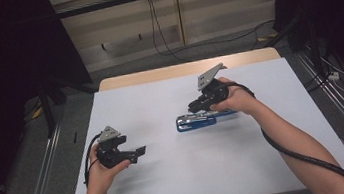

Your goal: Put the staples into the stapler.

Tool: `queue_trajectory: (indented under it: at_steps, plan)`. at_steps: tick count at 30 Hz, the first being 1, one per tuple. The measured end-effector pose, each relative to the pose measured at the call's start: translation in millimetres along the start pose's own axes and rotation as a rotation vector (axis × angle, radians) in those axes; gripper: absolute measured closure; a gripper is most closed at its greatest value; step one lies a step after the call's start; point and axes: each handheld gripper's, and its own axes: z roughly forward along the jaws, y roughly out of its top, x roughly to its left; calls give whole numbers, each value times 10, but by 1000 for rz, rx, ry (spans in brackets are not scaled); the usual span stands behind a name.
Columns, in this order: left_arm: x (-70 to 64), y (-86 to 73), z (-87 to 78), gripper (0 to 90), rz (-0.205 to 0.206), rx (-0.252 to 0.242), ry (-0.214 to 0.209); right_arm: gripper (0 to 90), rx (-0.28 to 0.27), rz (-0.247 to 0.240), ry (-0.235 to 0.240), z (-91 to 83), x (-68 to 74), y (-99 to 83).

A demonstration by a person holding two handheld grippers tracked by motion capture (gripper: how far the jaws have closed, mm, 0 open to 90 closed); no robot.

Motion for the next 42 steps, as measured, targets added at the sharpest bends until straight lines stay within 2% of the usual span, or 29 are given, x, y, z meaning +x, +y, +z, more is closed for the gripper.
queue_trajectory:
  at_steps: [42]
  plan:
    - [6, -6, -3, 95, 4, 7, -2, 792, 31, -24, 58, 190, -36, 41]
